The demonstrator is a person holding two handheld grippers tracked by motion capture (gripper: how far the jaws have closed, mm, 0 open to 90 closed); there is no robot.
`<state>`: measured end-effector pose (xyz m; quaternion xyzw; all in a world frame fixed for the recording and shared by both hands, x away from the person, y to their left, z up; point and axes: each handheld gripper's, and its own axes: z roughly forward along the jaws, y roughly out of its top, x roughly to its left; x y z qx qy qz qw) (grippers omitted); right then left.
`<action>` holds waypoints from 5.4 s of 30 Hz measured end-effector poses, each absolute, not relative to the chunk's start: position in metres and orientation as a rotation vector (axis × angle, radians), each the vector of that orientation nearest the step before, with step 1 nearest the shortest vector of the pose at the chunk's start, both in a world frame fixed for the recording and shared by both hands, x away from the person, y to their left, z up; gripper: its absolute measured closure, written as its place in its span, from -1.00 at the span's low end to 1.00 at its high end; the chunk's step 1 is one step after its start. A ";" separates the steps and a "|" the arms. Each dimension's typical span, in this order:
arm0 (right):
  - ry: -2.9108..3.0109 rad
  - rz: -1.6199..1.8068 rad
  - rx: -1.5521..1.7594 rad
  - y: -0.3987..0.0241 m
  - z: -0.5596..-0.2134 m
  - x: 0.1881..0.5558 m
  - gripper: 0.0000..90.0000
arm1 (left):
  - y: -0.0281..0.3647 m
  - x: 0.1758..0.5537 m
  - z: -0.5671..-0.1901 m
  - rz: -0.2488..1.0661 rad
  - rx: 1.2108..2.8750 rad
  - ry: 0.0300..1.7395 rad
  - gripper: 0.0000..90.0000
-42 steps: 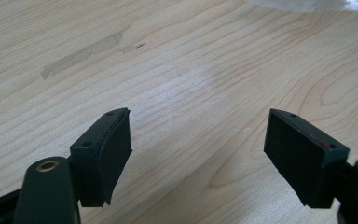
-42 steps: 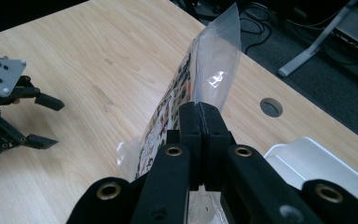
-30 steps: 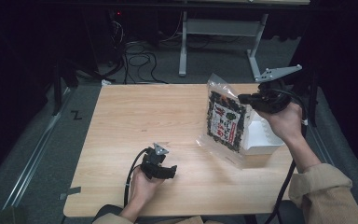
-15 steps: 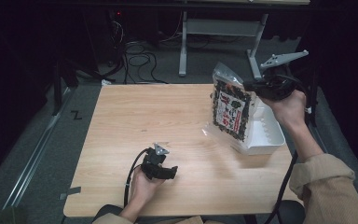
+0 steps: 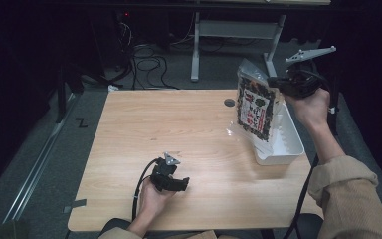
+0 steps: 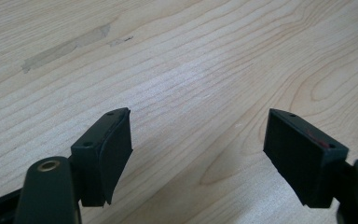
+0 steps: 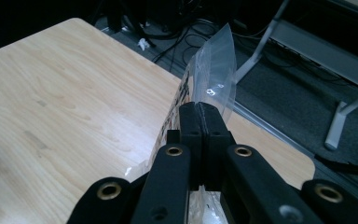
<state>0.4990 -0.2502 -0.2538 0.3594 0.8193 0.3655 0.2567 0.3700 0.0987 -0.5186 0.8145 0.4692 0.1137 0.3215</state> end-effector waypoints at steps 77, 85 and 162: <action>2.142 0.926 1.143 -0.329 -0.302 0.510 1.00 | 0.097 0.369 -0.522 0.281 2.143 1.233 -0.46; 2.140 0.939 1.167 -0.337 -0.309 0.508 0.98 | 0.097 0.369 -0.521 0.280 2.145 1.225 -0.46; 2.008 0.909 1.287 -0.378 -0.325 0.494 0.12 | 0.096 0.368 -0.521 0.286 2.142 1.221 -0.45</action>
